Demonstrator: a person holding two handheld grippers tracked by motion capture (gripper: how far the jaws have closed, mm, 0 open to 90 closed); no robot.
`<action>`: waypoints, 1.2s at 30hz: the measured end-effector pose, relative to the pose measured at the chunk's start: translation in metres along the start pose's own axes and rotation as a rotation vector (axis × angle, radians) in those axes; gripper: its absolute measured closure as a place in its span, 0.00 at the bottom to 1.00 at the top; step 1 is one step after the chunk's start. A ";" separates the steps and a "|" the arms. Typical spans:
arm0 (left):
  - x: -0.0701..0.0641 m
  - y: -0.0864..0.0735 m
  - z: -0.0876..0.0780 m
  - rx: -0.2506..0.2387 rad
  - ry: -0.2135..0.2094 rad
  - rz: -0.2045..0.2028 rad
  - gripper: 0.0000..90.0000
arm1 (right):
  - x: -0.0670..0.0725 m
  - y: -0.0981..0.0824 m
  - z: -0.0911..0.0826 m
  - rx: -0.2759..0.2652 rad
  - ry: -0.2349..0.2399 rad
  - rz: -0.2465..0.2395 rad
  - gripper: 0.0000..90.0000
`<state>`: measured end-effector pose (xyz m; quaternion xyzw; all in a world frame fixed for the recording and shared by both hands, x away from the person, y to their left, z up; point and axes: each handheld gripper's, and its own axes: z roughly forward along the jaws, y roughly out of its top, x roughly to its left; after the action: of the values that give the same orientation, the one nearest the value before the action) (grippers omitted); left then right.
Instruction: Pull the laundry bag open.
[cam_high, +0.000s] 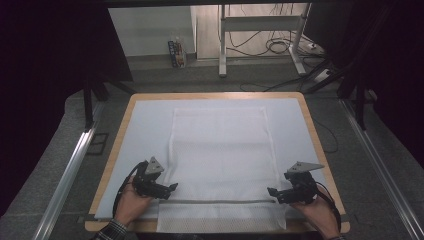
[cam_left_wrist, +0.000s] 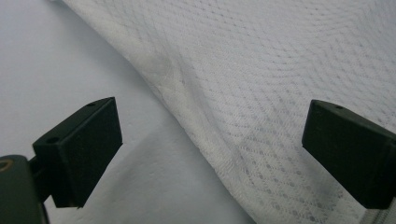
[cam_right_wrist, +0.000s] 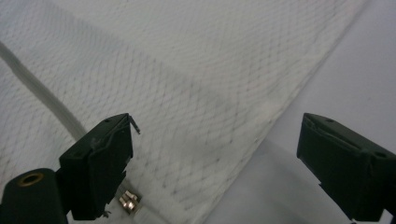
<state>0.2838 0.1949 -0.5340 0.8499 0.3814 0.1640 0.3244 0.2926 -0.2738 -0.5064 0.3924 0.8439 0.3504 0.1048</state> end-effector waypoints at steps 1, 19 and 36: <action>-0.001 0.000 0.001 0.004 -0.001 0.003 0.05 | 0.001 -0.002 0.000 0.012 0.001 0.004 0.11; -0.003 0.000 0.004 0.015 -0.013 0.029 0.05 | 0.028 -0.025 -0.017 0.109 -0.026 -0.042 0.11; -0.004 0.000 0.004 0.021 -0.002 0.044 0.05 | 0.040 -0.043 -0.041 0.162 0.018 0.007 0.33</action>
<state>0.2830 0.1900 -0.5367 0.8616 0.3640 0.1660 0.3123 0.2217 -0.2844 -0.5014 0.3993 0.8691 0.2849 0.0640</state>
